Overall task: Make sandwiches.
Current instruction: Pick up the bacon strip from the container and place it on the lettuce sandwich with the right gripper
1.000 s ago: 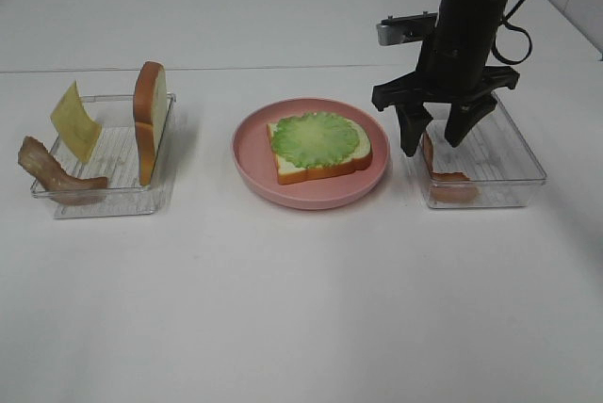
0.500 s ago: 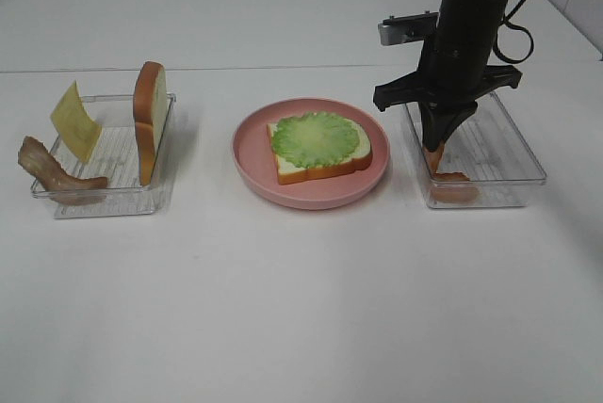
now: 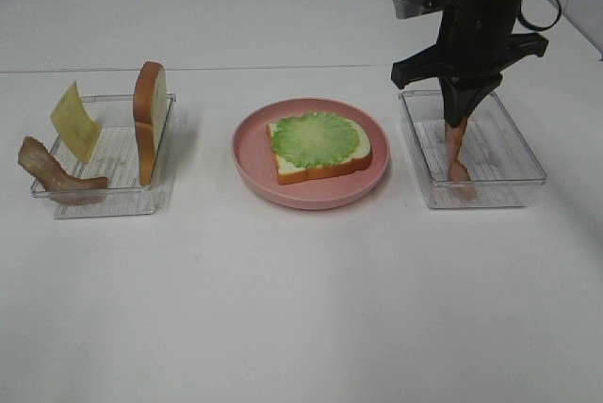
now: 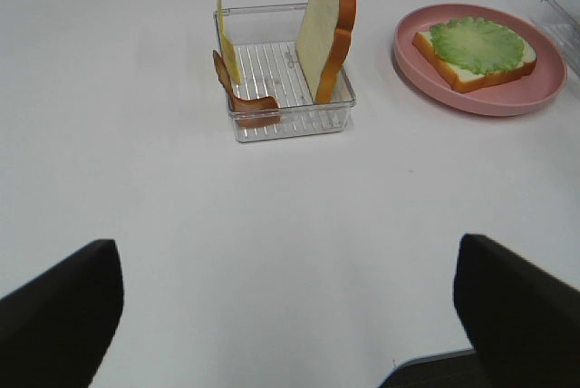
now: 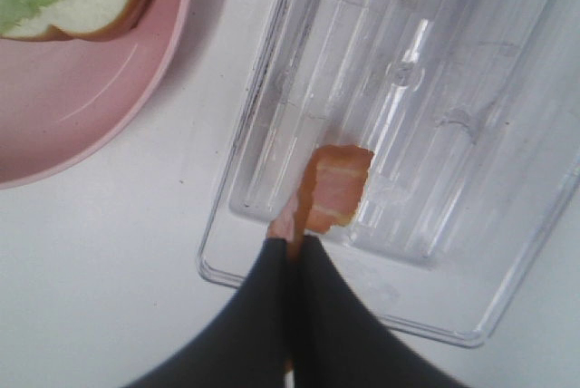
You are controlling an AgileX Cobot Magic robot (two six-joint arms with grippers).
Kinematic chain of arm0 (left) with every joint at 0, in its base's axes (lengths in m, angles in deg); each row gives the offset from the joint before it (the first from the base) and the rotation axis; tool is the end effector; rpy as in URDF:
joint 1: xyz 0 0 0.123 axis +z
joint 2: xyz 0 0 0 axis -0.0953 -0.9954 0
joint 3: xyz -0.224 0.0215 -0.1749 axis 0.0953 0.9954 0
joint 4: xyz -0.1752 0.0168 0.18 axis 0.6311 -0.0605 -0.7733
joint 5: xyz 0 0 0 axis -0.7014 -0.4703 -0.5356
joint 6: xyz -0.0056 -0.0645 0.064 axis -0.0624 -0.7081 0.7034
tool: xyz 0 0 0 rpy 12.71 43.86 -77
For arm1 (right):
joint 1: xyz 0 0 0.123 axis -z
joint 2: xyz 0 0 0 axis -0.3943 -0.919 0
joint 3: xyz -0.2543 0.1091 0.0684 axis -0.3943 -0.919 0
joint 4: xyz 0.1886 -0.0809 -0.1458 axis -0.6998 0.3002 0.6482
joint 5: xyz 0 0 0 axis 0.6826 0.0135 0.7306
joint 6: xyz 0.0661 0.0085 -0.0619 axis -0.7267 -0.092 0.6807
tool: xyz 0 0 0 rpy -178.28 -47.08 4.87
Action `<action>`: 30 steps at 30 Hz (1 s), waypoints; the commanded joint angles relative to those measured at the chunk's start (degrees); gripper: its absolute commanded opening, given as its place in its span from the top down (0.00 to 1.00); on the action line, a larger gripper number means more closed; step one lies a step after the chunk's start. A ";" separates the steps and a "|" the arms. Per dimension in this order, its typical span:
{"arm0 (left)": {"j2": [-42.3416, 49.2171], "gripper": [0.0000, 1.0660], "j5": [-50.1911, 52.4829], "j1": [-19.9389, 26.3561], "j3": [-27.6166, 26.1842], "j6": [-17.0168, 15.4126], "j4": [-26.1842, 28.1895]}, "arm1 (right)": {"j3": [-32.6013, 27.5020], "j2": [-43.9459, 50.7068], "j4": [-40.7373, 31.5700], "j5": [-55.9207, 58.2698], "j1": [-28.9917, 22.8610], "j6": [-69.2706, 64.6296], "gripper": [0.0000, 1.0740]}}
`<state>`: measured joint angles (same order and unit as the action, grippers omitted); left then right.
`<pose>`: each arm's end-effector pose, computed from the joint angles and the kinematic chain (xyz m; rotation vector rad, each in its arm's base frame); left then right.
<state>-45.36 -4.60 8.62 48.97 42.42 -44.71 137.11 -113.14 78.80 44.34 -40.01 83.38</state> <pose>-0.0088 -0.0184 0.2826 0.0738 2.0218 -0.1642 0.4125 0.1166 0.2107 -0.3792 2.9899 -0.0951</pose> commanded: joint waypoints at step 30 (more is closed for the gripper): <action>0.74 0.15 0.34 0.06 0.17 -0.23 -0.11 | 3.78 7.10 -5.16 -8.94 -14.04 1.20 1.00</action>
<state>-45.36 -4.60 8.62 48.97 42.42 -44.71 140.61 -105.69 73.65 36.15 -53.64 84.01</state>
